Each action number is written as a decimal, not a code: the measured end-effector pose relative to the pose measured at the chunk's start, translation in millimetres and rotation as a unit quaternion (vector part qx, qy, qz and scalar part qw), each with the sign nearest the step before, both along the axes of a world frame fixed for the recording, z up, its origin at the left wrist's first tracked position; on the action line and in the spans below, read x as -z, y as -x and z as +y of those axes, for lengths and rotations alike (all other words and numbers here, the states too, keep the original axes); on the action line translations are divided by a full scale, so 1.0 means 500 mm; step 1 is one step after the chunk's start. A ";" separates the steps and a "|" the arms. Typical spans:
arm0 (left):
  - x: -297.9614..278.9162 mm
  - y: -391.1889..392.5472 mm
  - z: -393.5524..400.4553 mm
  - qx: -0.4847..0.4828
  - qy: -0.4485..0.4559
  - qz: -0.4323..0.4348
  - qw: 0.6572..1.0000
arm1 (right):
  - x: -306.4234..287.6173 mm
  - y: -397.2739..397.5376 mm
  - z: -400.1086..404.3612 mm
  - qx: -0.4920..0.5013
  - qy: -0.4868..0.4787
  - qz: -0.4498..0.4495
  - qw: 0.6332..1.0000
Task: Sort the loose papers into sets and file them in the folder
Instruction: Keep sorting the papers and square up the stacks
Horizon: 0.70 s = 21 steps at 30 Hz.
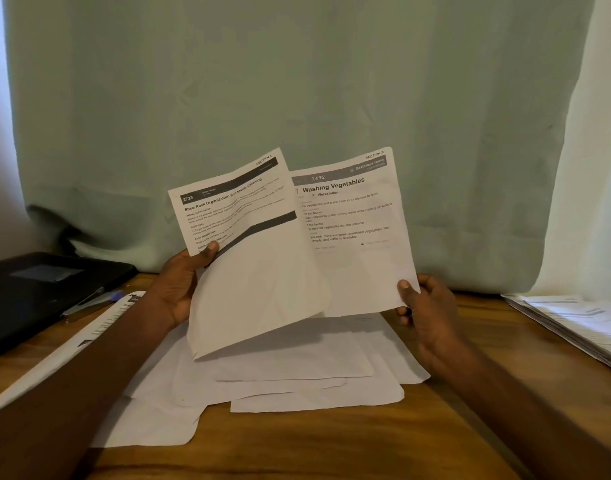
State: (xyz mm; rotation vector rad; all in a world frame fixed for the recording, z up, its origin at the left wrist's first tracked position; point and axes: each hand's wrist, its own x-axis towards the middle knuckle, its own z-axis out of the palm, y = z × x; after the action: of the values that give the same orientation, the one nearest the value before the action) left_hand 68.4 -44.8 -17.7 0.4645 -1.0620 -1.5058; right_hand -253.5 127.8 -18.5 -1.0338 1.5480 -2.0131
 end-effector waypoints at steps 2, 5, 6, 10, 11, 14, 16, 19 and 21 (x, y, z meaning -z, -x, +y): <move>0.002 -0.001 -0.005 0.001 0.000 0.001 1.000 | -0.001 -0.002 0.001 -0.007 -0.005 0.001 1.000; 0.004 0.000 -0.006 0.005 0.002 -0.005 1.000 | -0.004 -0.005 0.002 -0.028 -0.006 -0.003 1.000; 0.004 0.000 -0.006 0.004 0.004 -0.007 1.000 | -0.004 -0.007 0.002 -0.038 -0.007 -0.004 0.999; 0.003 0.002 -0.006 -0.005 0.010 -0.013 1.000 | -0.002 -0.015 0.000 -0.081 -0.004 -0.019 0.997; 0.003 0.003 -0.005 -0.005 0.012 -0.014 1.000 | -0.001 -0.016 -0.001 -0.086 -0.004 -0.018 0.996; 0.005 0.003 -0.002 -0.010 0.014 -0.023 1.000 | 0.000 -0.019 -0.002 -0.096 -0.005 -0.011 0.995; 0.005 0.004 0.000 -0.015 0.015 -0.025 0.999 | 0.002 -0.019 -0.002 -0.099 -0.006 -0.009 0.995; 0.002 0.007 0.006 -0.031 0.017 -0.028 0.999 | 0.002 -0.019 -0.002 -0.100 -0.013 -0.007 0.995; 0.000 0.011 0.011 -0.046 0.018 -0.025 0.998 | 0.002 -0.021 -0.001 -0.103 -0.016 -0.005 0.994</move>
State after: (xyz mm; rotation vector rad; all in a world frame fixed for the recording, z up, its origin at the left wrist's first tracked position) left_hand 62.9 -39.4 -17.6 0.5202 -1.0911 -1.3987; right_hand -243.0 127.3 -19.7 -1.1207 1.4007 -1.8445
